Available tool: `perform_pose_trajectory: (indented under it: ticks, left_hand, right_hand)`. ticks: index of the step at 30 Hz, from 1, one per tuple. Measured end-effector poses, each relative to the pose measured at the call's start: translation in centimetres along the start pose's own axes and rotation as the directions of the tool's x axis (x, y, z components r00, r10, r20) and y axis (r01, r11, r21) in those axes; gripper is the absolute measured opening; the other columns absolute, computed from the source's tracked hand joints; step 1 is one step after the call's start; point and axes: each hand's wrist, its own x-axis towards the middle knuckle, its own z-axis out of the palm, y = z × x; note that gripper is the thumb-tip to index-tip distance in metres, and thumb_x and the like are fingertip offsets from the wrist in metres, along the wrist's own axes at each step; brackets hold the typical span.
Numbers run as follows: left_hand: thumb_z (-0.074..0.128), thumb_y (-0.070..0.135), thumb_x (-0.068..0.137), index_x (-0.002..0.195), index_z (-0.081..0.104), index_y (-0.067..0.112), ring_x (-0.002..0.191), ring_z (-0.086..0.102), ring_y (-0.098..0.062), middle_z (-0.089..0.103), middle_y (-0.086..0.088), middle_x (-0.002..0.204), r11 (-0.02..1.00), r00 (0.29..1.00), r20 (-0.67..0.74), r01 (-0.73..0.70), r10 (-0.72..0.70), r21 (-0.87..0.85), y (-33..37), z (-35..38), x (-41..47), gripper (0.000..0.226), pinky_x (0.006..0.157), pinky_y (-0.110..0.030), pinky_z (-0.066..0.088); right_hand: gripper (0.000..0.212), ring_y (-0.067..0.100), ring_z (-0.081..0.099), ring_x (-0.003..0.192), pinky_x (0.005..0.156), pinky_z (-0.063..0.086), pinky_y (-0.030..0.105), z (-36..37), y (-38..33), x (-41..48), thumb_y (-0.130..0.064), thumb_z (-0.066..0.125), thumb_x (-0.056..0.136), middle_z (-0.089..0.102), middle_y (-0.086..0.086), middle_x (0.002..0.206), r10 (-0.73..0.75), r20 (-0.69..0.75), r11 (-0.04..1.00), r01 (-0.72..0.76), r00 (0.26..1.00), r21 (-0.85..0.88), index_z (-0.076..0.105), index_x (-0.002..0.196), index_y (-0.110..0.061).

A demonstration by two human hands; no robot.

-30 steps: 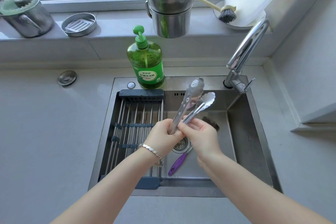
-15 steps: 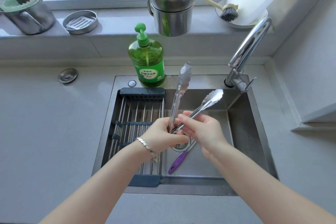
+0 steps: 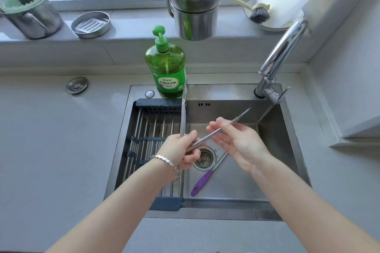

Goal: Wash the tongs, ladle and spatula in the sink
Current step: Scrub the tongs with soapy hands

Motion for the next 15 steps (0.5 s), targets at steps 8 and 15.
perform_pose_trajectory:
  ticks: [8,15]
  left_hand:
    - [0.038,0.050,0.093,0.035,0.048,0.016,0.014,0.027,-0.003,0.030,0.006,0.023,0.845,0.907,0.238,0.412,-0.347,-0.340,-0.2,0.9,-0.4,0.067,0.023,-0.006,0.012]
    - [0.029,0.053,0.096,0.058,0.044,0.013,0.019,0.022,-0.006,0.028,0.004,0.026,0.962,0.975,-0.057,0.199,-0.213,-0.184,-0.9,2.4,0.1,0.057,0.032,-0.002,0.017]
  right_hand:
    - [0.021,0.013,0.063,0.085,0.082,0.050,0.019,1.1,2.9,-1.8,-0.001,0.077,0.070,0.068,-0.003,0.075,-0.174,0.027,0.919,0.172,0.984,-0.354,0.065,0.074,-0.017]
    - [0.017,0.015,0.059,0.058,0.069,0.056,0.034,1.2,4.0,-1.3,-0.024,0.066,0.084,0.063,-0.001,0.056,-0.125,-0.096,0.862,0.061,0.987,-0.503,0.067,0.072,-0.011]
